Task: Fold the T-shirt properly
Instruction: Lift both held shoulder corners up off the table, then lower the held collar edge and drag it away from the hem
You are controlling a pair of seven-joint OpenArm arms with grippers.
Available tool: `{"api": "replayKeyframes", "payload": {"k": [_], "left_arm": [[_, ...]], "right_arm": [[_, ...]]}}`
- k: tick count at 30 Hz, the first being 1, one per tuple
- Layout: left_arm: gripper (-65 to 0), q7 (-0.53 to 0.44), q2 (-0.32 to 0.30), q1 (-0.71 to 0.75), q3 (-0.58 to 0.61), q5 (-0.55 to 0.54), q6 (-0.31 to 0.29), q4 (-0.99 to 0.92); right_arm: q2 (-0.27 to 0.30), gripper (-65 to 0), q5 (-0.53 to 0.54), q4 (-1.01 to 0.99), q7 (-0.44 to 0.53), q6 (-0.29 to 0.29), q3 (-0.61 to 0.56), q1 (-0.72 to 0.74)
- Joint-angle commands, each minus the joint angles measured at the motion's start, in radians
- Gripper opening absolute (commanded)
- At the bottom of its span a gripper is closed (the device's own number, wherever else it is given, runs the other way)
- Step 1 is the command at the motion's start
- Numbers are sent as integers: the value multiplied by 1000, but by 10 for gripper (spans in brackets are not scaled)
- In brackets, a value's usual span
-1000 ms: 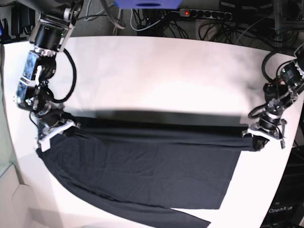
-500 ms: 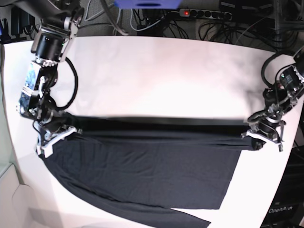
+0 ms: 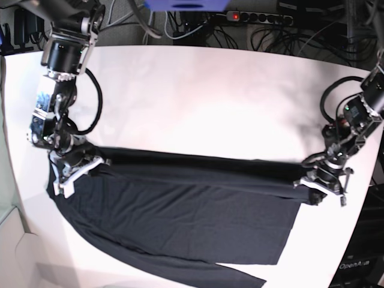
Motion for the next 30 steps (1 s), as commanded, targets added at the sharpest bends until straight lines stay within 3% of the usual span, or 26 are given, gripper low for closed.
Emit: {"api": "replayKeyframes", "payload": {"k": [1,12,25,30], "left_arm": [[-650,-28,-11,-31,-9,17,6,1],[-650,83,126,-108,-11,118,1,-226],[-650,92,140,-174,-11,143,6,-269],[-650,141,157,-185,-11,144,4,-271]], "right_arm": [[13,-650,2,19,22,2,3,25],[15,-650,2,19,22,2,1,25],[15,-650,2,19,22,2,1,25],[15,-650,2,19,22,2,1,25]]}}
